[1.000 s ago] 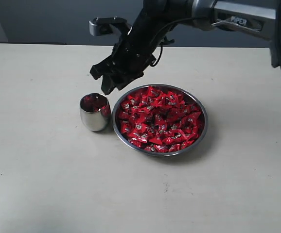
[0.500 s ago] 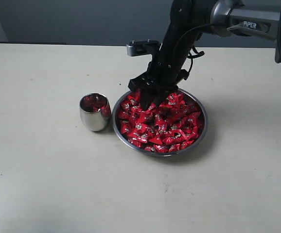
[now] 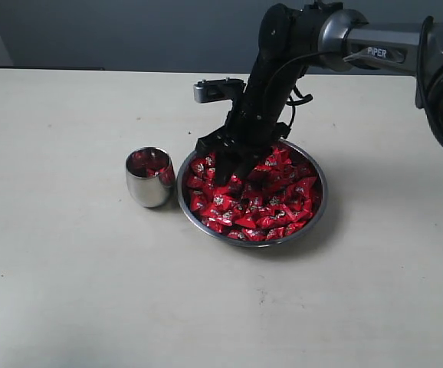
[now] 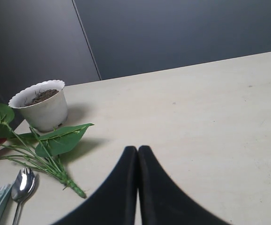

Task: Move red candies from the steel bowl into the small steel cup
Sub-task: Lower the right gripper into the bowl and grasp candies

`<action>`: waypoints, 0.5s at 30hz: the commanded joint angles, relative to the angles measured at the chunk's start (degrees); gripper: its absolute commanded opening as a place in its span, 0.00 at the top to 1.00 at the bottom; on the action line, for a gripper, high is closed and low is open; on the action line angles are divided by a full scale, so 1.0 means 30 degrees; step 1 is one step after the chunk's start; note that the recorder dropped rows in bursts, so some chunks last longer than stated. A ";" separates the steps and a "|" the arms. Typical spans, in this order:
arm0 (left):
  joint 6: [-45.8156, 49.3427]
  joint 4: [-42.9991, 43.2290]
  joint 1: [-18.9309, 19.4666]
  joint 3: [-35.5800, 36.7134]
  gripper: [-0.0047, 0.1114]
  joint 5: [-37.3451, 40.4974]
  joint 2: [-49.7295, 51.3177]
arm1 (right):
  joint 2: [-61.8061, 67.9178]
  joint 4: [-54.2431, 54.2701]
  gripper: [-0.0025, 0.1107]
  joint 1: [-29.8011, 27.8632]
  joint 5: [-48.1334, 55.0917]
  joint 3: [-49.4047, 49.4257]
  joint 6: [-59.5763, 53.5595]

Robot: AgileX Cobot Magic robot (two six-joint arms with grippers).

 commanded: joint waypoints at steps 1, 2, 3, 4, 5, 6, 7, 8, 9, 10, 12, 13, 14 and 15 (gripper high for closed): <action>-0.0070 0.0085 -0.0055 0.0027 0.96 -0.0257 -0.0075 | 0.0428 0.0052 0.62 0.0246 0.0000 0.0067 0.0006; -0.0070 0.0085 -0.0055 0.0027 0.96 -0.0257 -0.0075 | 0.0520 -0.0104 0.62 0.0246 -0.0049 0.0067 0.0173; -0.0070 0.0085 -0.0055 0.0027 0.96 -0.0257 -0.0075 | 0.0661 -0.0436 0.62 0.0280 -0.0181 0.0067 0.0562; -0.0070 0.0085 -0.0055 0.0027 0.96 -0.0257 -0.0075 | 0.0718 -0.0658 0.64 0.0280 -0.0318 0.0067 0.0854; -0.0070 0.0085 -0.0055 0.0027 0.96 -0.0257 -0.0075 | 0.0728 -0.1055 0.69 0.0280 -0.0384 0.0067 0.1195; -0.0070 0.0085 -0.0055 0.0027 0.96 -0.0257 -0.0075 | 0.0728 -0.1535 0.77 0.0280 -0.0417 0.0067 0.1466; -0.0070 0.0085 -0.0055 0.0027 0.96 -0.0257 -0.0075 | 0.0502 -0.2065 0.97 0.0280 -0.0417 0.0067 0.1600; -0.0070 0.0085 -0.0055 0.0027 0.96 -0.0257 -0.0075 | 0.0304 -0.2116 0.98 0.0280 -0.0417 0.0067 0.1658; -0.0070 0.0085 -0.0055 0.0027 0.96 -0.0257 -0.0075 | 0.0123 -0.1987 0.97 0.0280 -0.0417 0.0067 0.1658; -0.0070 0.0085 -0.0055 0.0027 0.96 -0.0257 -0.0075 | -0.0144 -0.1746 0.98 0.0280 -0.0451 0.0067 0.1658; -0.0070 0.0085 -0.0055 0.0027 0.96 -0.0257 -0.0075 | -0.0706 -0.1024 0.98 0.0280 -0.0490 0.0067 0.1658; -0.0070 0.0085 -0.0055 0.0027 0.96 -0.0257 -0.0075 | -0.0970 -0.0742 0.98 0.0244 -0.0492 0.0067 0.1658; -0.0070 0.0085 -0.0055 0.0027 0.96 -0.0257 -0.0075 | -0.1608 -0.0154 0.98 0.0244 -0.0492 0.0067 0.1557; -0.0070 0.0085 -0.0055 0.0027 0.96 -0.0257 -0.0075 | -0.1851 0.0208 0.98 0.0244 -0.0519 0.0067 0.1466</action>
